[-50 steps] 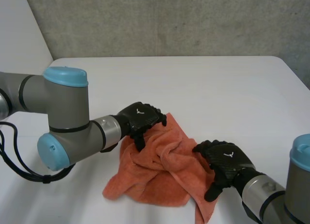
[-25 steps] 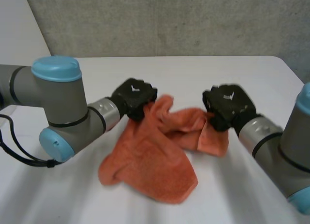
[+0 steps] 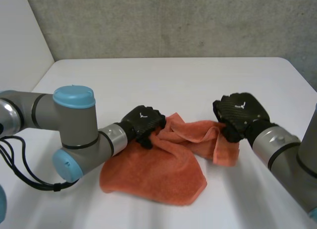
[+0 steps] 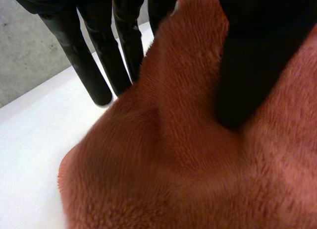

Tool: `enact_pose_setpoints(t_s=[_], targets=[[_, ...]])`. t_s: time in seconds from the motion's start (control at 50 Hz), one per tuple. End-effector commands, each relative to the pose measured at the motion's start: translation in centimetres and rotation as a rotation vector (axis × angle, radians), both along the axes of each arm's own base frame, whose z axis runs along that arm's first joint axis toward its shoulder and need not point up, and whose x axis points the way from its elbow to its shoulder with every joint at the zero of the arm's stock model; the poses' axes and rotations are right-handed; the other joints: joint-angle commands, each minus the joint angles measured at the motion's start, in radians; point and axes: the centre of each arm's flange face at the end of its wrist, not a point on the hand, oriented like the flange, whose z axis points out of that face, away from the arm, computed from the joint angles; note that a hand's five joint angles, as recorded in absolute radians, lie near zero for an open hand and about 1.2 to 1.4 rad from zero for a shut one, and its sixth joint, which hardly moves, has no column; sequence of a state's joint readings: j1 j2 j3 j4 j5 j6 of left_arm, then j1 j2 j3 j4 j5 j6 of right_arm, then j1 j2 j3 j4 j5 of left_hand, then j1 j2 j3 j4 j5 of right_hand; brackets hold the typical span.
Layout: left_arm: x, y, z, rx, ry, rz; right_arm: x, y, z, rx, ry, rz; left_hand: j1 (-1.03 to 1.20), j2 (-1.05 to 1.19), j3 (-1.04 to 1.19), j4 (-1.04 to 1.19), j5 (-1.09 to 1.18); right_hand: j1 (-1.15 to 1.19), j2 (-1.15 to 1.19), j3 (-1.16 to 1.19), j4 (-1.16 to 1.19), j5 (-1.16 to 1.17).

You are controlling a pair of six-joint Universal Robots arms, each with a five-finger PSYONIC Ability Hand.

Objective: Fold the laundry

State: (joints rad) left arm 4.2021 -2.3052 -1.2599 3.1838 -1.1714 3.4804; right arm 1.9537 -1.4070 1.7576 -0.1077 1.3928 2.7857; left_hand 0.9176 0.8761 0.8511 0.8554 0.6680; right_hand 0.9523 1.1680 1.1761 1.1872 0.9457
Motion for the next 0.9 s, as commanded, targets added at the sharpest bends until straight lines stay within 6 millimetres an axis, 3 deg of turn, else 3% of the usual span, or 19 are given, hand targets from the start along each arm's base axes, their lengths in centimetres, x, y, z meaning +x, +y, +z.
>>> enact_pose_setpoints(t_s=[0.02, 0.1, 0.12, 0.14, 0.16, 0.22, 0.26, 0.28, 0.34, 0.36, 0.44, 0.52, 0.56, 0.6, 0.68, 0.8, 0.82, 0.88, 0.9], targets=[[-1.3, -3.7, 3.8, -0.212, 0.099, 0.078, 0.6, -3.1, 3.4, -0.143, -0.024, 0.016, 0.479, 0.520, 0.545, 0.541, 0.554, 0.444, 0.228, 0.220, 0.209, 0.276], [-1.1, -6.8, 9.6, -0.453, 0.230, 0.241, 2.0, -6.1, 8.4, -0.315, -0.084, 0.015, 0.479, 0.520, 0.545, 0.541, 0.554, 0.444, 0.228, 0.220, 0.209, 0.276], [-1.0, -7.2, 11.2, -0.507, 0.266, 0.270, 2.3, -7.1, 10.9, -0.404, -0.127, 0.011, 0.479, 0.520, 0.545, 0.541, 0.554, 0.444, 0.228, 0.220, 0.209, 0.276], [-0.7, -7.5, 14.4, -0.606, 0.343, 0.314, 2.5, -7.4, 12.3, -0.460, -0.149, 0.011, 0.479, 0.520, 0.545, 0.541, 0.554, 0.444, 0.228, 0.220, 0.209, 0.276], [-0.4, -7.6, 15.8, -0.652, 0.379, 0.335, 2.6, -7.7, 13.7, -0.519, -0.173, 0.011, 0.479, 0.520, 0.545, 0.541, 0.554, 0.444, 0.228, 0.220, 0.209, 0.276], [0.3, -6.6, 19.9, -0.764, 0.484, 0.348, 3.0, -8.4, 17.7, -0.728, -0.276, 0.010, 0.479, 0.520, 0.545, 0.541, 0.554, 0.444, 0.228, 0.220, 0.209, 0.276], [0.5, -6.2, 20.5, -0.775, 0.496, 0.349, 3.0, -8.6, 18.6, -0.788, -0.317, 0.013, 0.479, 0.520, 0.545, 0.541, 0.554, 0.444, 0.228, 0.220, 0.209, 0.276], [0.8, -4.7, 20.5, -0.753, 0.494, 0.336, 3.1, -8.6, 18.8, -0.806, -0.333, 0.020, 0.479, 0.520, 0.545, 0.541, 0.554, 0.444, 0.228, 0.220, 0.209, 0.276], [1.0, -3.7, 19.5, -0.713, 0.472, 0.330, 3.3, -8.5, 17.6, -0.749, -0.318, 0.024, 0.479, 0.520, 0.545, 0.541, 0.554, 0.444, 0.228, 0.220, 0.209, 0.276], [1.2, -2.3, 16.5, -0.627, 0.406, 0.319, 3.2, -8.5, 16.0, -0.670, -0.287, 0.020, 0.479, 0.520, 0.545, 0.541, 0.554, 0.444, 0.228, 0.220, 0.209, 0.276], [1.7, 0.4, 10.7, -0.472, 0.278, 0.302, 3.1, -8.5, 11.4, -0.451, -0.215, 0.017, 0.479, 0.520, 0.545, 0.541, 0.554, 0.444, 0.228, 0.220, 0.209, 0.276], [3.6, 2.4, 5.8, -0.325, 0.141, 0.339, 3.0, -7.1, 4.4, -0.153, -0.091, 0.018, 0.479, 0.520, 0.545, 0.541, 0.554, 0.444, 0.228, 0.220, 0.209, 0.276], [4.0, 2.8, 5.0, -0.300, 0.114, 0.351, 2.8, -6.9, 3.5, -0.112, -0.075, 0.016, 0.479, 0.520, 0.545, 0.541, 0.554, 0.444, 0.228, 0.220, 0.209, 0.276], [5.5, 4.4, 2.5, -0.211, 0.019, 0.396, 2.4, -5.8, 0.8, 0.015, -0.040, 0.016, 0.479, 0.520, 0.545, 0.541, 0.554, 0.153, -0.063, -0.071, -0.082, -0.015], [6.6, 6.2, 0.9, -0.144, -0.059, 0.416, 1.8, -5.0, -1.2, 0.089, -0.012, 0.009, 0.479, 0.520, 0.545, 0.541, 0.554, -0.276, -0.492, -0.500, -0.511, -0.444], [7.9, 9.5, 1.4, -0.065, -0.132, 0.398, 1.5, -4.6, -3.1, 0.147, 0.009, 0.005, 0.479, 0.520, 0.545, 0.541, 0.554, -0.351, -0.566, -0.574, -0.585, -0.518], [8.0, 11.2, 2.0, -0.033, -0.158, 0.364, 1.5, -4.5, -3.3, 0.154, 0.012, 0.005, 0.325, 0.367, 0.391, 0.387, 0.400, -0.356, -0.572, -0.580, -0.591, -0.524], [7.9, 12.3, 2.6, -0.023, -0.168, 0.334, 1.4, -4.3, -3.4, 0.160, 0.014, 0.006, 0.107, 0.149, 0.174, 0.170, 0.182, -0.356, -0.572, -0.580, -0.591, -0.524], [7.7, 13.6, 3.8, -0.027, -0.168, 0.297, 1.4, -4.1, -3.7, 0.167, 0.016, 0.007, -0.420, -0.378, -0.353, -0.358, -0.345, -0.359, -0.575, -0.583, -0.594, -0.527]])
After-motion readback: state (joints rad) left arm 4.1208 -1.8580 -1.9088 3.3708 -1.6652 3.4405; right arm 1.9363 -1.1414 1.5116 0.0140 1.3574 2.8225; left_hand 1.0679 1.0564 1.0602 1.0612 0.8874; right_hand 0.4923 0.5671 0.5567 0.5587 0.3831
